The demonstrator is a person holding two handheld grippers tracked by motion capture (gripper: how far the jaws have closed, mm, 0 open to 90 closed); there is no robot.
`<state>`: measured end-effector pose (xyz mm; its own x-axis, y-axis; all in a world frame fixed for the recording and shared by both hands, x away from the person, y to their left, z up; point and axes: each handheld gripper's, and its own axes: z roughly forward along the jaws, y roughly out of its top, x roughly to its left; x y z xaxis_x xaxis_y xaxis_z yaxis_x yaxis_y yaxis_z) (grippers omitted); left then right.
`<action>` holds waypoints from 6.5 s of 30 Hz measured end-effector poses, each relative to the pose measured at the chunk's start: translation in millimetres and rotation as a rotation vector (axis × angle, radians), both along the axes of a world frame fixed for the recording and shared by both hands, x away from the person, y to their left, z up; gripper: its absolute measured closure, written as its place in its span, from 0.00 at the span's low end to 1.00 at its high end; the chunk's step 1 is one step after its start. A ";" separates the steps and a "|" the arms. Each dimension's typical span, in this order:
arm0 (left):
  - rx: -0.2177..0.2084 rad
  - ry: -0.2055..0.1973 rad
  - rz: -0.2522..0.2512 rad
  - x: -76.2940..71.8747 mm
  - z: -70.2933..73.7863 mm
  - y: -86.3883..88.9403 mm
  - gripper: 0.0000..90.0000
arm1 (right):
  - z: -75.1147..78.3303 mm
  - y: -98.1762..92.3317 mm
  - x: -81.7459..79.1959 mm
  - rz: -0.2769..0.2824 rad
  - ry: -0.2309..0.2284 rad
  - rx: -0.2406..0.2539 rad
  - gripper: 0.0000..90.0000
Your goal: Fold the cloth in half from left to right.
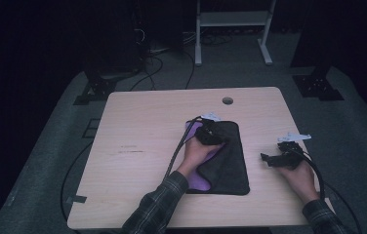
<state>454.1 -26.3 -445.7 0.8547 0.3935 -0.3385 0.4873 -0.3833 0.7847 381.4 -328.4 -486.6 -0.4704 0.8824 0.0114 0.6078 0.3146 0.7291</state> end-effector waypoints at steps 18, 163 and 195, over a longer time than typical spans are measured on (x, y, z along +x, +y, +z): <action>0.080 0.031 -0.023 8.2 -25.1 -39.1 0.91 | 0.0 0.1 0.1 0.001 0.000 0.000 0.11; 0.357 -0.201 0.245 -28.8 -37.9 145.0 0.00 | 28.6 95.4 122.4 0.005 -0.023 -0.072 0.70; 0.358 -0.201 0.245 -28.8 -37.9 145.0 0.00 | 46.7 155.2 -17.3 0.411 -0.017 0.106 0.36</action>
<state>425.3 118.7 -483.6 0.7572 0.6530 0.0180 0.4486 -0.5399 0.7122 364.2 -173.1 -439.9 -0.7838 0.6157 0.0814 0.4351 0.4509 0.7794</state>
